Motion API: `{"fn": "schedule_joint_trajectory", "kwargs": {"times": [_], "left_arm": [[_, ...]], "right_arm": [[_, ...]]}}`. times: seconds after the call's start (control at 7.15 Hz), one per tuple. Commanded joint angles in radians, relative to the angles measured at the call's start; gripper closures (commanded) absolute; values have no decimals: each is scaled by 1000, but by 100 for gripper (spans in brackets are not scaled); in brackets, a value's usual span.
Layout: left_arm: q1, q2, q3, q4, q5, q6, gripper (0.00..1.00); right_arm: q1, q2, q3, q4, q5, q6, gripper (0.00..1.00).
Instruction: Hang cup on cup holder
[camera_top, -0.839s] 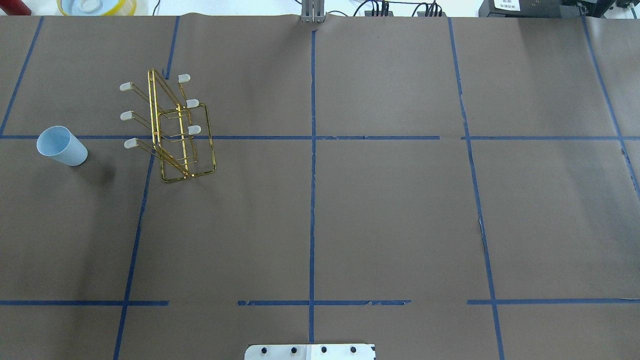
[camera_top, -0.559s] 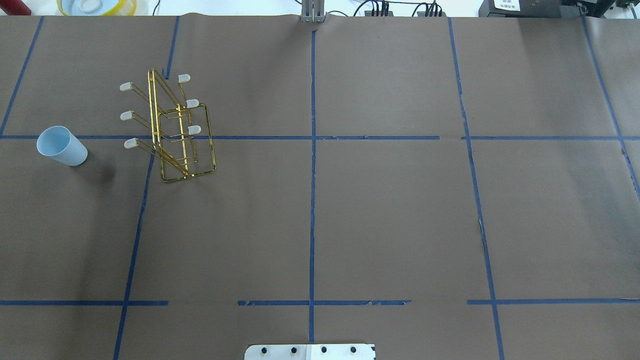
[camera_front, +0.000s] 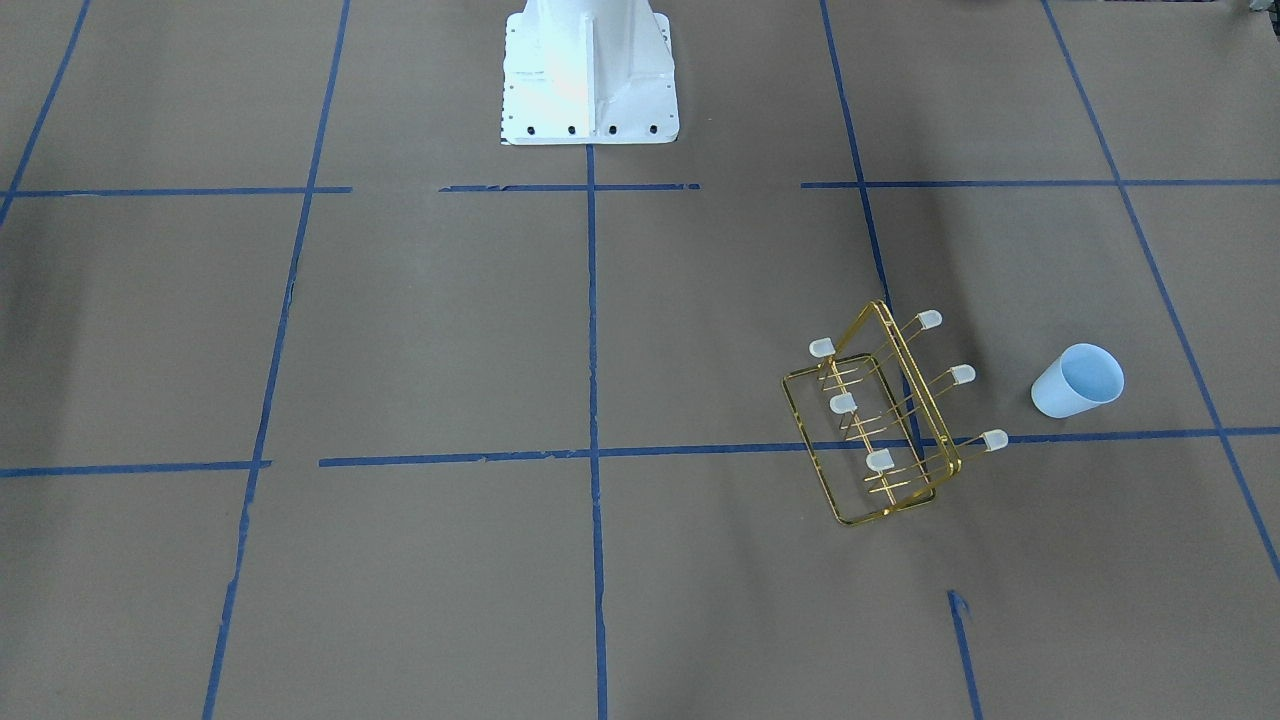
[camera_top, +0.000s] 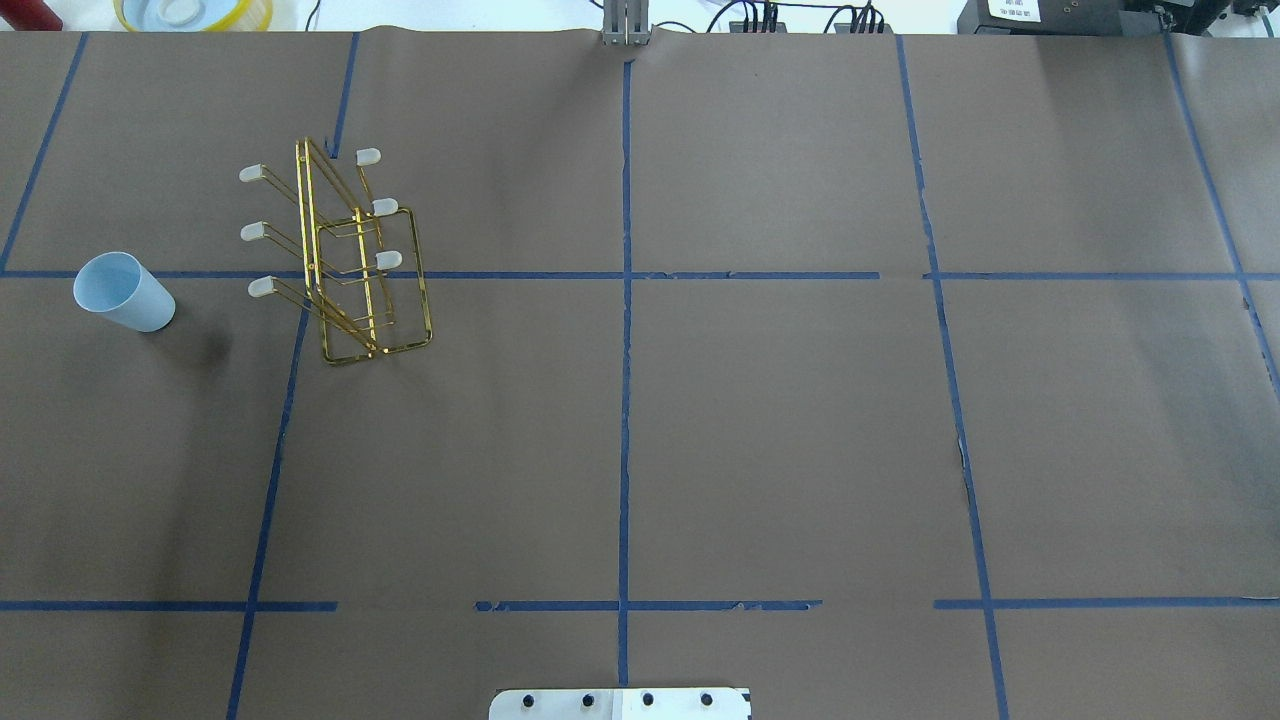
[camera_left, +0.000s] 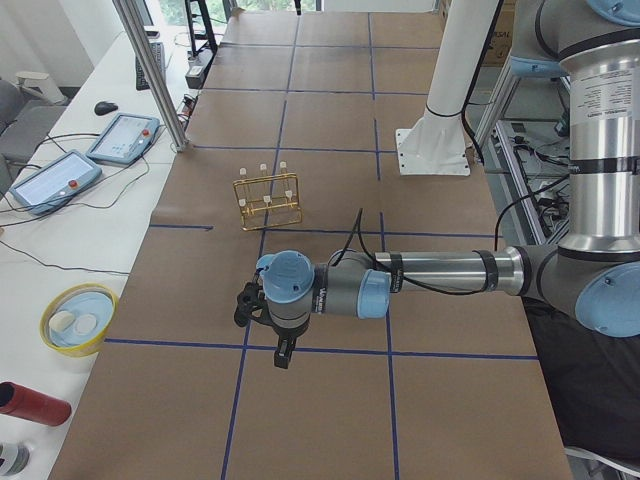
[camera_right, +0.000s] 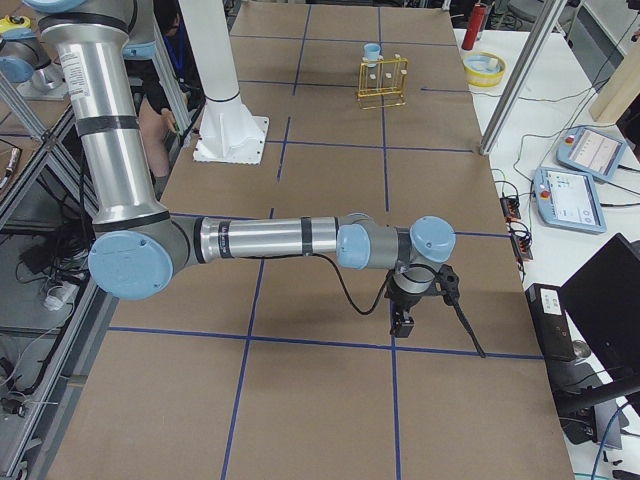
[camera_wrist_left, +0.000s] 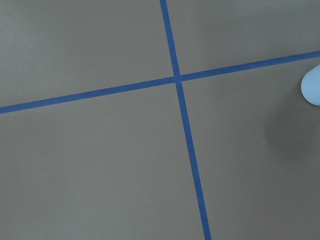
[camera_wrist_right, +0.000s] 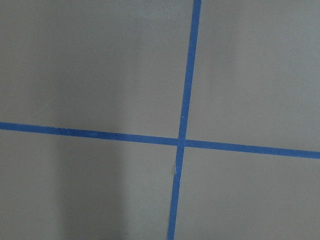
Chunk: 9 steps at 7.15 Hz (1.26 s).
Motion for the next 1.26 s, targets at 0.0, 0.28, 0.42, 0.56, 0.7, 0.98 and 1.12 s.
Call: {"fn": "schedule_joint_trajectory", "kwargs": {"times": [0.0, 0.28, 0.42, 0.56, 0.7, 0.98, 1.12], "left_arm": [[0, -3, 3, 4, 17, -5, 0], [0, -32, 9, -1, 9, -5, 0], [0, -36, 0, 2, 8, -5, 0], [0, -37, 13, -2, 5, -2, 0], [0, -39, 15, -1, 6, -6, 0], [2, -60, 7, -9, 6, -114, 0], [2, -72, 9, -48, 9, -168, 0]], "right_arm": [[0, 0, 0, 0, 0, 0, 0], [0, 0, 0, 0, 0, 0, 0], [0, 0, 0, 0, 0, 2, 0], [0, 0, 0, 0, 0, 0, 0], [0, 0, 0, 0, 0, 0, 0], [0, 0, 0, 0, 0, 0, 0], [-1, 0, 0, 0, 0, 0, 0]]}}
